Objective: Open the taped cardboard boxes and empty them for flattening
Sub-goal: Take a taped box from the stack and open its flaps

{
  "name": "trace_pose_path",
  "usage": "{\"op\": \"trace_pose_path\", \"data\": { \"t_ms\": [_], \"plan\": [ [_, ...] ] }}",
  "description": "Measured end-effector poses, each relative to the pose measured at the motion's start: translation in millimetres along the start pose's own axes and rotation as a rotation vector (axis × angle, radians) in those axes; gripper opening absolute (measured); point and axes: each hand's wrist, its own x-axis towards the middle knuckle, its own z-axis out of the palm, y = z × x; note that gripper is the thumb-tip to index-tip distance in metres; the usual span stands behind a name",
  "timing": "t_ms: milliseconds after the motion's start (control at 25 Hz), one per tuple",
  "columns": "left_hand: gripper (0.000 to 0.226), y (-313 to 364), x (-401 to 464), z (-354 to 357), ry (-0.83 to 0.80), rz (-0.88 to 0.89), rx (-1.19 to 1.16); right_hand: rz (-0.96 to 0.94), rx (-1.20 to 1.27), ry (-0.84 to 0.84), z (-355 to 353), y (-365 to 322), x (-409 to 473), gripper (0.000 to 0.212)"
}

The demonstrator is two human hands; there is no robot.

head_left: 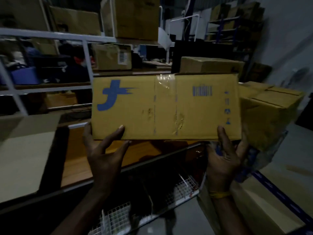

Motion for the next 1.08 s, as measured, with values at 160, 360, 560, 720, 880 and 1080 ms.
{"op": "trace_pose_path", "data": {
  "t_ms": [160,360,560,720,880,1080],
  "plan": [
    [0.044,-17.8,-6.3,-34.2,0.034,-0.012,0.151,0.127,0.04,-0.126,36.4,16.6,-33.2,0.066],
    [0.04,-48.4,15.2,-49.2,0.027,-0.115,0.204,0.242,0.043,-0.286,88.5,12.9,-39.5,0.061],
    [0.042,-56.5,76.1,-38.6,0.031,-0.161,0.348,0.244,0.012,-0.327,145.3,22.8,-2.6,0.056],
    [0.041,-71.3,135.4,-20.3,-0.049,-0.228,0.63,0.237,-0.051,-0.331,191.7,30.1,38.3,0.051],
    [0.056,-107.1,171.2,-3.3,-0.081,-0.16,0.782,0.232,-0.021,-0.33,235.5,46.4,50.9,0.05],
    [0.085,-177.7,170.9,10.6,-0.029,-0.099,0.664,0.178,0.022,-0.266,272.5,59.1,42.7,0.084]
  ]
}}
